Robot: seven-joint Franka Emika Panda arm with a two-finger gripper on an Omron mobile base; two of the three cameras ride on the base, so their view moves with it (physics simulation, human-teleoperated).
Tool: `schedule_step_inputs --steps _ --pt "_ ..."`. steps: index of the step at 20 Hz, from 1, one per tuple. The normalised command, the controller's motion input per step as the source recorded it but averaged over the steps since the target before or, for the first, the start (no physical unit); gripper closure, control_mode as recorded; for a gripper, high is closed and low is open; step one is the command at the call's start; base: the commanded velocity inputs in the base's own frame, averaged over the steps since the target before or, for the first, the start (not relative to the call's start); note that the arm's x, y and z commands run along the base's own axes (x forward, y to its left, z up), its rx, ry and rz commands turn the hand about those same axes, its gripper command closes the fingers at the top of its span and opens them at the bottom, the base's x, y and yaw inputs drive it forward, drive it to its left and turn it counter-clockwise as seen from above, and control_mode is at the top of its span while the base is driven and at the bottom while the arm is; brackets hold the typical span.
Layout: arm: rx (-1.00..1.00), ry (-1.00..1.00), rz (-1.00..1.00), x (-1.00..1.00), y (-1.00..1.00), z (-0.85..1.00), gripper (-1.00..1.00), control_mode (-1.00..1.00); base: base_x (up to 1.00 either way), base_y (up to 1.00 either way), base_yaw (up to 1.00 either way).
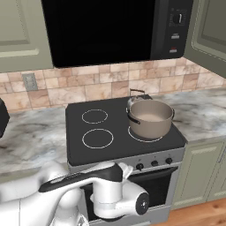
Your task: Pick the kettle from the cabinet and place it on a stove burner. Then pick the pot from the counter and place it on another stove burner. Finally, turn both burners on.
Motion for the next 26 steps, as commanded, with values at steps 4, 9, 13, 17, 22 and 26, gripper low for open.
schedule_step_inputs --steps 4,9,13,17,22,26 --pt "0.05 0.00 -0.15 0.05 0.00 -0.02 -1.00 -1.00 0.00 0.00 0.00" --pt "0.02 0.03 -0.05 0.02 -0.05 0.00 -1.00 -1.00 0.00 0.00 0.00" --pt "0.04 0.04 -0.04 0.16 0.00 0.00 -1.00 -1.00 0.00 0.00 0.00" --pt "0.05 0.01 -0.05 0.15 0.00 0.00 -1.00 -1.00 0.00 0.00 0.00" --pt "0.06 0.00 -0.05 0.02 -0.01 0.00 -1.00 -1.00 0.00 0.00 0.00" --pt "0.02 0.00 -0.04 0.00 0.00 -0.02 -1.00 -1.00 0.00 0.00 0.00"
